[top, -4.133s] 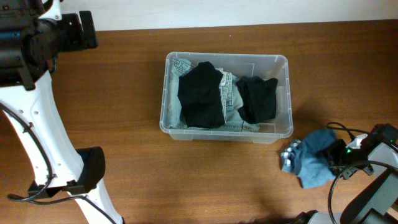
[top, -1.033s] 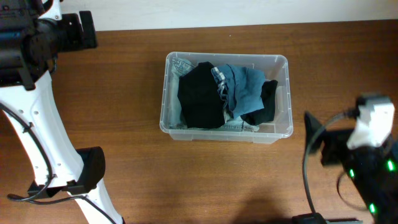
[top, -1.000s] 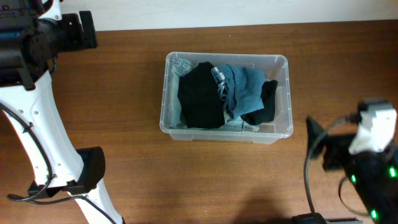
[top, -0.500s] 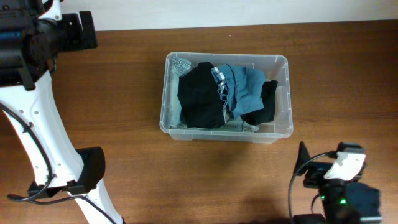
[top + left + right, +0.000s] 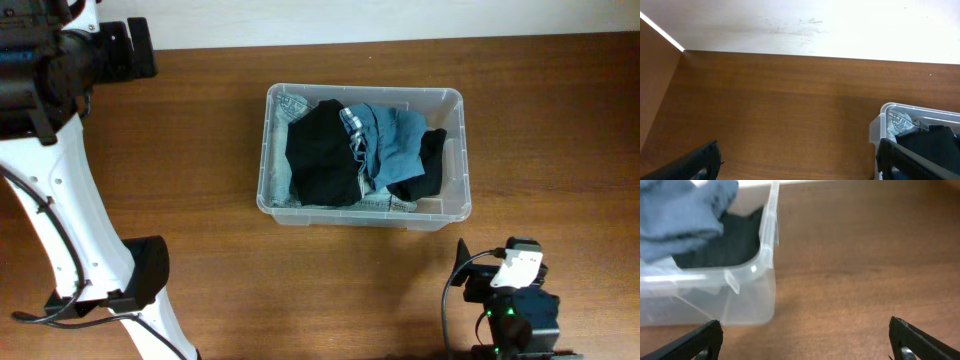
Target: Pack container
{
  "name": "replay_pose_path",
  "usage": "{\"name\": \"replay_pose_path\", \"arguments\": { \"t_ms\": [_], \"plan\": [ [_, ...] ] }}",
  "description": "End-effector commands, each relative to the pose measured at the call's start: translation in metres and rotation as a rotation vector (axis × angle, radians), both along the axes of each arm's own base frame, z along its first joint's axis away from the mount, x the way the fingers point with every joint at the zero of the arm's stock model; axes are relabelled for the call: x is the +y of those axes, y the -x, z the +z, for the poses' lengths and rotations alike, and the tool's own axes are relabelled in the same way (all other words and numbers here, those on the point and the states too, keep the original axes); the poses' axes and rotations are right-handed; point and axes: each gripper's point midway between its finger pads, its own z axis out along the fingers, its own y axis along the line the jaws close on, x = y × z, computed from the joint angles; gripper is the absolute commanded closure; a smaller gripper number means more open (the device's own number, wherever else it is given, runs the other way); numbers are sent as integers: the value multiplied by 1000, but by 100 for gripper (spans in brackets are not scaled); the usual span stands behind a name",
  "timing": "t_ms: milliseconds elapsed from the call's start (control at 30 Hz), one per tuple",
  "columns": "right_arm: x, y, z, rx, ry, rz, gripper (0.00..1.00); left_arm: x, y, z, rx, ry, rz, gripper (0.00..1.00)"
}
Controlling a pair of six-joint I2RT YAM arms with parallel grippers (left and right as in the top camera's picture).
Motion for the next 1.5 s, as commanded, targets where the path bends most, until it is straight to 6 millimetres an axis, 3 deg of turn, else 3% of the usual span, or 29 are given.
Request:
{"name": "replay_pose_path", "arguments": {
  "t_ms": [0,267,1467],
  "plan": [
    [-1,1,-18,37,-12,-10,2,1,3,5,-16,11,6,0],
    [-1,18,-49,179,-14,-11,2,1,3,5,-16,11,7,0],
    [-1,19,-49,181,-14,-11,2,1,3,5,-16,11,7,0]
  ]
}}
